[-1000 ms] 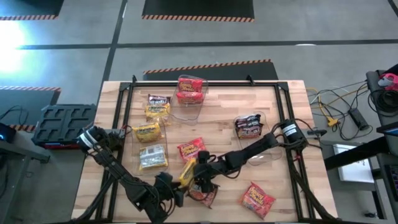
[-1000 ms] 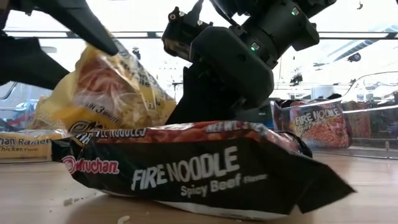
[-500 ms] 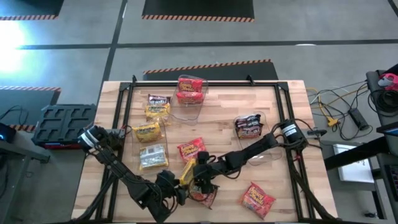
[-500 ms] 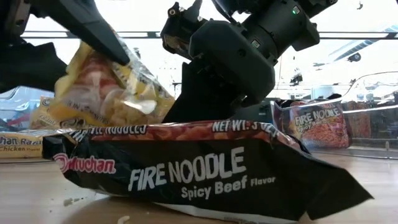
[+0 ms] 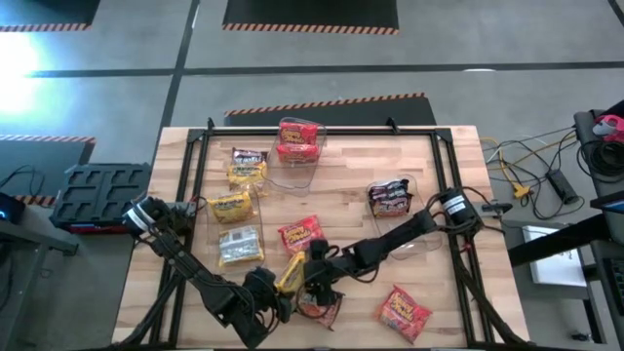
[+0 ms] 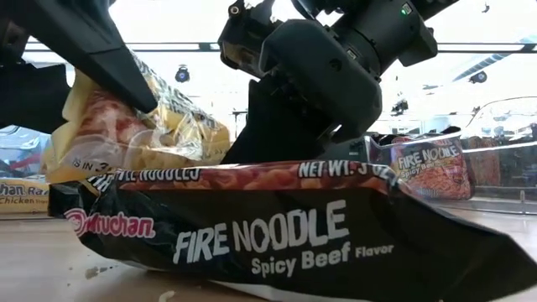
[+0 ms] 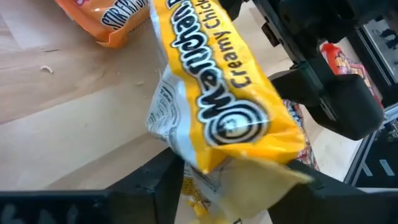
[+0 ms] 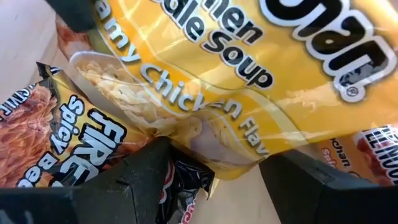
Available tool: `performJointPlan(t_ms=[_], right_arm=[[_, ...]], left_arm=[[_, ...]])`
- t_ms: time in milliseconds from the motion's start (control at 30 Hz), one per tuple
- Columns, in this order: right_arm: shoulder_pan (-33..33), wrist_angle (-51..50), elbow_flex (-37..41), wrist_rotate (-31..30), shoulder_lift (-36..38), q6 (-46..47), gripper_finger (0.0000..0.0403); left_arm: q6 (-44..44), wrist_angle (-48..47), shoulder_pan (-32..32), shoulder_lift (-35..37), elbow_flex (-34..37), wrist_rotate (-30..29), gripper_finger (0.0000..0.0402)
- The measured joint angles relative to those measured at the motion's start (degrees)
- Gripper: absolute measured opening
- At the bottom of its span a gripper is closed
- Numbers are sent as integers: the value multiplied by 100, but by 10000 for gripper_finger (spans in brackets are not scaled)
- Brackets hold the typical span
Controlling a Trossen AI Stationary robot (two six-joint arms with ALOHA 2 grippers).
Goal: Sort Maruchan noodles
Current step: Put the bottom yellow pack noodle into the bottom left transparent bin
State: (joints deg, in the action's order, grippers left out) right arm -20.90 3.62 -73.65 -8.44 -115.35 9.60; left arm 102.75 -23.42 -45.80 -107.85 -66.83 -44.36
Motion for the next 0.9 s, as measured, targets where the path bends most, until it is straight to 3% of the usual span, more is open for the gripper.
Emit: performJointPlan(t_ms=[267, 500, 900], right_arm=[[-33, -99, -10, 12, 5, 80, 230], [-20, -1044, -11, -20, 337, 216, 230], [-18, -2532, -11, -76, 992, 249, 230]], left_arm=[[19, -9, -2, 0, 2, 45, 114], [-48, -223, -4, 0, -170, 14, 113], [-204, -3092, -12, 9, -1454, -869, 114]])
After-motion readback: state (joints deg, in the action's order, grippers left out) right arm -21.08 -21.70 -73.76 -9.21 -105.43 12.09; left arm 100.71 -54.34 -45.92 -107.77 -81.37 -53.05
